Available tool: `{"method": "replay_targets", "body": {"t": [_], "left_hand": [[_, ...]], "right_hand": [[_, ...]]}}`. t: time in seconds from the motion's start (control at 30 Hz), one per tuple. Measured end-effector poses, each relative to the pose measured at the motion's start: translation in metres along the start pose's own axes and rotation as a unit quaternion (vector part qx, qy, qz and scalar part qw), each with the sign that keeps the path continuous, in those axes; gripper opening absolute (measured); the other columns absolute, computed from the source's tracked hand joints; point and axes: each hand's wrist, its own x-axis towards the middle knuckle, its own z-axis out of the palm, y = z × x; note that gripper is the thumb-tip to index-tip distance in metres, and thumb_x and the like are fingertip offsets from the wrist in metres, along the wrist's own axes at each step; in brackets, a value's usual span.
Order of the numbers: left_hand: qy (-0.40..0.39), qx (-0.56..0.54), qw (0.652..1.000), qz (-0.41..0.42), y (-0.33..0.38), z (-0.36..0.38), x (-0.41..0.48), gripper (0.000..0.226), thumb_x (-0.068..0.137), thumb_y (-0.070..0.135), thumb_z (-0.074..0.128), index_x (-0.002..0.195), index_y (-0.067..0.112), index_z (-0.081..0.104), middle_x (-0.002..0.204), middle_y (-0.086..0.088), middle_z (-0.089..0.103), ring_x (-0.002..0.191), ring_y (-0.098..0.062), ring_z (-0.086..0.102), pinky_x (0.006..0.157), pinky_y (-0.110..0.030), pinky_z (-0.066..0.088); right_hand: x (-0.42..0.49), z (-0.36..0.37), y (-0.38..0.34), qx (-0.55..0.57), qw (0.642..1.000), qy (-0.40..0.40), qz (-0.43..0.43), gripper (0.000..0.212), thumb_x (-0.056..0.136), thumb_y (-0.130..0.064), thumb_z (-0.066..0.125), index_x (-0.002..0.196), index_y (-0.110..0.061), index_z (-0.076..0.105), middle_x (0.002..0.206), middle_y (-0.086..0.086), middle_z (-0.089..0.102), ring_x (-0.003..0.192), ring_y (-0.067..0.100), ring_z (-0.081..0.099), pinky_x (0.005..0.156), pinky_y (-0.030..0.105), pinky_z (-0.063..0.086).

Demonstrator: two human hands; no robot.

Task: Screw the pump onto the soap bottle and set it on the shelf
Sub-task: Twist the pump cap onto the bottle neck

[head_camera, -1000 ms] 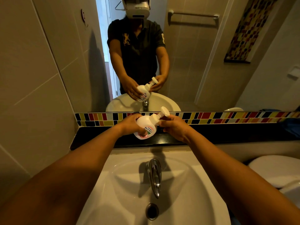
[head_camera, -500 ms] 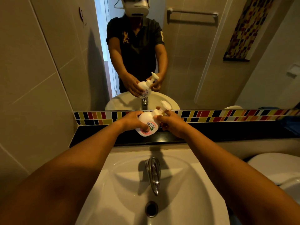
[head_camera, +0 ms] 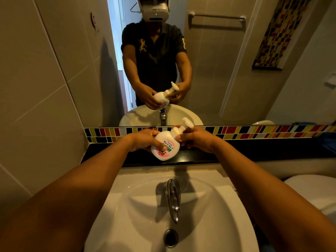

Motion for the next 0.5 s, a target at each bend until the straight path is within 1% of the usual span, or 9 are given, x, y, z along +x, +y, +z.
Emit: {"method": "replay_targets", "body": {"t": [0.17, 0.23, 0.3, 0.37, 0.5], "left_hand": [[0.006, 0.005, 1.0, 0.002, 0.004, 0.001, -0.001, 0.047, 0.077, 0.015, 0.077, 0.121, 0.016, 0.061, 0.116, -0.008, 0.07, 0.106, -0.025, 0.067, 0.094, -0.044, 0.056], [0.007, -0.005, 1.0, 0.003, 0.005, 0.002, -0.001, 0.047, 0.078, 0.015, 0.077, 0.121, 0.016, 0.06, 0.115, -0.007, 0.07, 0.106, -0.025, 0.067, 0.093, -0.043, 0.056], [0.009, -0.011, 1.0, 0.005, 0.006, 0.003, 0.0, 0.048, 0.078, 0.015, 0.077, 0.123, 0.015, 0.059, 0.115, -0.008, 0.07, 0.106, -0.025, 0.068, 0.093, -0.044, 0.056], [0.011, -0.009, 1.0, 0.006, 0.009, 0.005, 0.002, 0.048, 0.078, 0.017, 0.077, 0.123, 0.015, 0.06, 0.115, -0.008, 0.07, 0.105, -0.025, 0.068, 0.091, -0.043, 0.057], [0.014, 0.005, 1.0, 0.012, 0.013, 0.007, 0.004, 0.045, 0.077, 0.019, 0.078, 0.119, 0.017, 0.061, 0.113, -0.007, 0.071, 0.102, -0.023, 0.07, 0.087, -0.039, 0.059]], "right_hand": [[0.002, -0.002, -0.001, -0.046, 0.998, 0.041, 0.002, 0.043, 0.082, -0.026, 0.076, 0.119, -0.007, 0.066, 0.103, 0.011, 0.071, 0.084, 0.022, 0.063, 0.075, 0.033, 0.051], [0.003, -0.002, 0.0, -0.046, 0.997, 0.061, -0.002, 0.041, 0.081, -0.03, 0.078, 0.113, -0.006, 0.07, 0.093, 0.008, 0.072, 0.08, 0.021, 0.061, 0.072, 0.032, 0.05], [0.003, 0.001, 0.0, -0.045, 0.995, 0.094, -0.012, 0.037, 0.08, -0.036, 0.078, 0.103, -0.007, 0.072, 0.08, 0.004, 0.068, 0.073, 0.019, 0.057, 0.066, 0.03, 0.048], [0.003, 0.005, 0.0, -0.053, 0.991, 0.124, -0.02, 0.034, 0.08, -0.043, 0.076, 0.092, -0.011, 0.069, 0.071, 0.003, 0.062, 0.066, 0.017, 0.053, 0.061, 0.028, 0.045], [0.005, 0.012, 0.001, -0.08, 0.984, 0.16, -0.024, 0.039, 0.082, -0.055, 0.069, 0.081, -0.017, 0.059, 0.069, 0.002, 0.058, 0.063, 0.017, 0.052, 0.057, 0.027, 0.044]]}}
